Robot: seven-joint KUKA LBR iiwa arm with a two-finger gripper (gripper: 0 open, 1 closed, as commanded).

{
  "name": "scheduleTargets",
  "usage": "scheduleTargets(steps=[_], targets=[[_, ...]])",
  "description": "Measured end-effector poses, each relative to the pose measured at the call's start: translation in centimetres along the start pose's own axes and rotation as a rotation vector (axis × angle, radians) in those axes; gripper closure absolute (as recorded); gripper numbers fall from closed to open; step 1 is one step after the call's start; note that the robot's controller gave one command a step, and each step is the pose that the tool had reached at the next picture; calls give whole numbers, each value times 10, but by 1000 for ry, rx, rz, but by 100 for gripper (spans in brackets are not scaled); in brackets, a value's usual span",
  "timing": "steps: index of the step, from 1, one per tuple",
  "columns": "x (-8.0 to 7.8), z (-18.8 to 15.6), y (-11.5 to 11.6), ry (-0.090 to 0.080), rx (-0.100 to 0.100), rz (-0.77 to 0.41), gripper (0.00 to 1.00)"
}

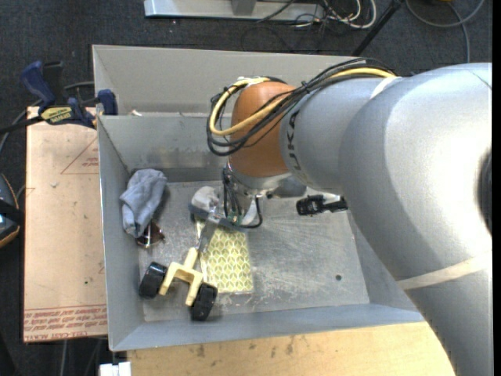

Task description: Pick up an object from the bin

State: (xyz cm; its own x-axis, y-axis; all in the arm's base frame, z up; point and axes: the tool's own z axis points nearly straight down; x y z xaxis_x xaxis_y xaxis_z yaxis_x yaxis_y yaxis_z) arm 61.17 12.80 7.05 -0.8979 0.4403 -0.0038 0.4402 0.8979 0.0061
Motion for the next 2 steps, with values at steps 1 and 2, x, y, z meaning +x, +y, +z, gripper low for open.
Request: scheduleTargets(steps=[1, 2], targets=[[0, -7, 0, -2, 0, 0, 100], [-3, -24, 0, -13, -5, 1, 100]])
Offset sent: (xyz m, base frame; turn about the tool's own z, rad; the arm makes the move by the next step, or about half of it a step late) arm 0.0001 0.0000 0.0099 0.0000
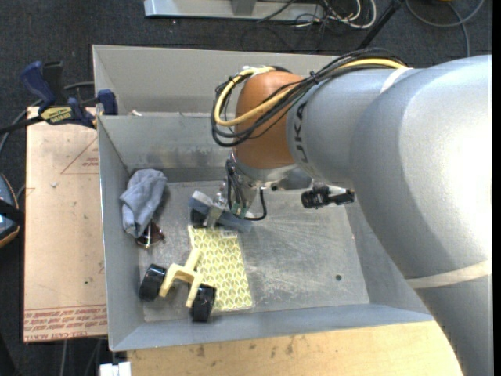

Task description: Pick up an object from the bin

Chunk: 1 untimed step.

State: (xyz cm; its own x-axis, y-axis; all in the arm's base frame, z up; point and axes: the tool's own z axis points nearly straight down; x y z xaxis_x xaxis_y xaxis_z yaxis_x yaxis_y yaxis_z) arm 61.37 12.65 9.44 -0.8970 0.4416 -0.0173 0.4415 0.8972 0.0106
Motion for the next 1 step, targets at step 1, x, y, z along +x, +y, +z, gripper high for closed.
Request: scheduleTargets(steps=[1], targets=[[2, -10, 0, 9, 5, -1, 100]])
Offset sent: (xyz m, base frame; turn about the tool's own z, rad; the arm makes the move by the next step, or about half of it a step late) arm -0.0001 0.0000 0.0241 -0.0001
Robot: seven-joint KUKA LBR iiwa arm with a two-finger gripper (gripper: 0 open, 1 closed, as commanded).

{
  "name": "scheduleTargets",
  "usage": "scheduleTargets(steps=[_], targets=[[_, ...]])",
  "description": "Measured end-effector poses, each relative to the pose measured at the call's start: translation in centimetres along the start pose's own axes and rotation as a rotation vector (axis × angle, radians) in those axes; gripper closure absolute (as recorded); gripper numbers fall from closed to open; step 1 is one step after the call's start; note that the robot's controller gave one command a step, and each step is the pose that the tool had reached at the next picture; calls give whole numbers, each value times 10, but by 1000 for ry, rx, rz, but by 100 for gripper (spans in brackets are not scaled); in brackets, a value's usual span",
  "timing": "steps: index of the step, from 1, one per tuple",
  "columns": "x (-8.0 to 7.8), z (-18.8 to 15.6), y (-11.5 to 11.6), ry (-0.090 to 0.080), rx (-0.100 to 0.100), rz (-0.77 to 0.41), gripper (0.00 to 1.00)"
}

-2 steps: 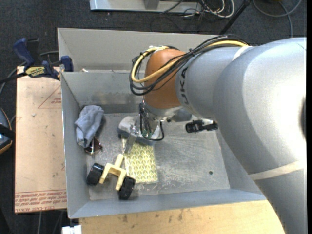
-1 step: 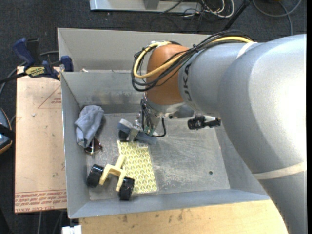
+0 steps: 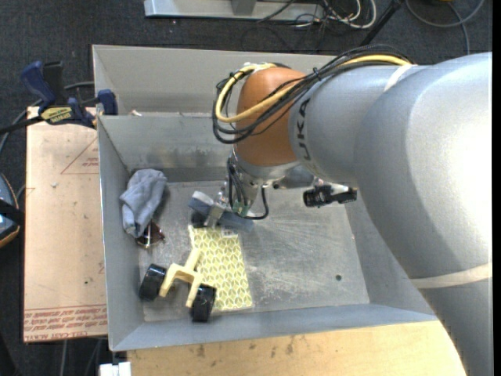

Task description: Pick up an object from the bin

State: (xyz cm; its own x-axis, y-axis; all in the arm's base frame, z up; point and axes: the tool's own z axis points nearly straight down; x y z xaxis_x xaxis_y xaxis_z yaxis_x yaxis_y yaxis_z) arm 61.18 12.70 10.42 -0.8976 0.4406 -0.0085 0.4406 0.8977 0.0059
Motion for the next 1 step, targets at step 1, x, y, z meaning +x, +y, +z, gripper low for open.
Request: scheduleTargets(steps=[1], targets=[[0, -9, 1, 3, 1, -1, 100]])
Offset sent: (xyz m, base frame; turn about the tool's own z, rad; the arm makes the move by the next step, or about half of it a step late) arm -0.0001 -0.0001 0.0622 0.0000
